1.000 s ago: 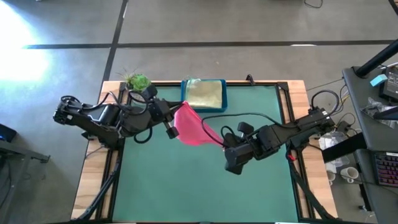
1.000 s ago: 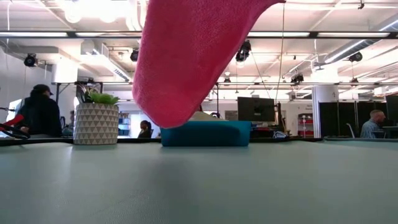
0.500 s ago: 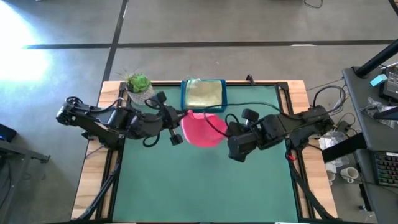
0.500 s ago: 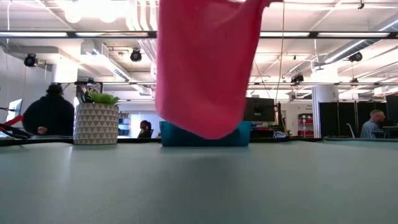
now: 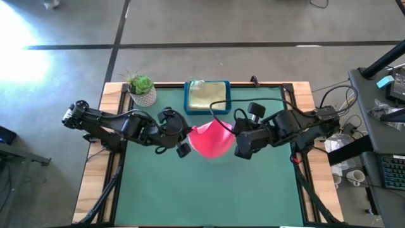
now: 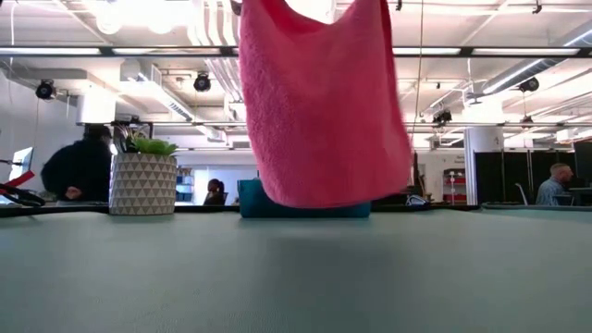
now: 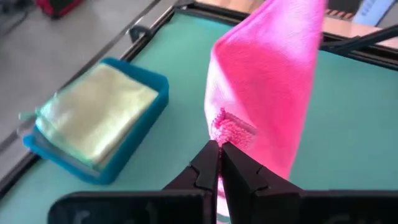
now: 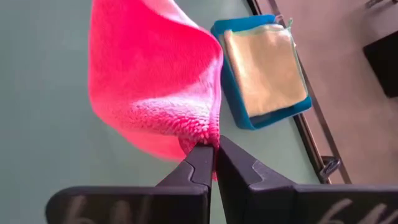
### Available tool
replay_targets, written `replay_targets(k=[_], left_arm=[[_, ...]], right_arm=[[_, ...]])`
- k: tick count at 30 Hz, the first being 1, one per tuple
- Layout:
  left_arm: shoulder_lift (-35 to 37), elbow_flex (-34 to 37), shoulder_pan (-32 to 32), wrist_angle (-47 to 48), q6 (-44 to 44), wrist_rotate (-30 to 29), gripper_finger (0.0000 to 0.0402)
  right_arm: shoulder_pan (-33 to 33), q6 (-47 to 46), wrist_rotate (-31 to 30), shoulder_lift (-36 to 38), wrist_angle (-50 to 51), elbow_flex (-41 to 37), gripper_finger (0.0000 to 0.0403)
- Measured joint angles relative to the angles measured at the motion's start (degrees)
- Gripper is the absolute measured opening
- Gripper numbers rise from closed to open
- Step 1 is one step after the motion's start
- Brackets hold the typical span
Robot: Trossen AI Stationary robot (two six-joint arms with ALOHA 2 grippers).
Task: Fold microfiber towels
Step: Fold the pink microfiber cloth
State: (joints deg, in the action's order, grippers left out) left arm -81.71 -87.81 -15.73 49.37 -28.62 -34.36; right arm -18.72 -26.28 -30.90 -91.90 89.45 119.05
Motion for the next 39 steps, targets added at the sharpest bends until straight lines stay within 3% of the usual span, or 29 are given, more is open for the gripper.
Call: replay_targets(k=[7, 11, 14, 19, 24, 28, 32, 35, 39], left_arm=[[0.0, 0.1, -0.1, 10.4, -11.1, -4.6, 0.0000], [0.0, 0.1, 0.0, 10.9, -11.4, -7.2, 0.0000], [0.0, 0.1, 0.6, 10.9, -11.1, -10.4, 0.0000], [0.0, 0.1, 3.3, 10.9, -7.6, -15.6, 0.0000], [0.0, 0.1, 7.7, 10.7, -1.7, -16.3, 0.0000], [0.0, 0.1, 9.6, 10.6, 2.2, -16.6, 0.0000], [0.0, 0.1, 9.4, 11.3, 1.0, -10.8, 0.0000], [-0.3, 2.1, 7.8, 11.3, -3.8, -2.3, 0.0000], [-0.7, 7.8, 4.7, 10.6, -9.8, 4.2, 0.0000]], right_arm=[[-0.1, -0.6, -0.1, 0.0, 0.6, -1.0, 0.0008], [0.5, -0.2, -0.1, 0.0, 0.6, -2.3, 0.0008], [2.0, -0.1, -1.0, 0.0, 0.6, -3.3, 0.0008], [5.8, 0.3, -7.3, 0.0, 0.6, -5.2, 0.0008], [9.3, 4.5, -14.1, 0.0, 0.4, -5.5, 0.0008], [10.1, 7.2, -14.1, 0.0, 0.1, -5.2, 0.0008], [9.8, 5.9, -8.2, 0.0, 0.0, -6.0, 0.0008], [8.8, 3.2, -0.3, -0.3, -0.6, -8.2, 0.0008], [6.9, -0.2, 12.0, -1.2, -2.9, -13.0, 0.0008]])
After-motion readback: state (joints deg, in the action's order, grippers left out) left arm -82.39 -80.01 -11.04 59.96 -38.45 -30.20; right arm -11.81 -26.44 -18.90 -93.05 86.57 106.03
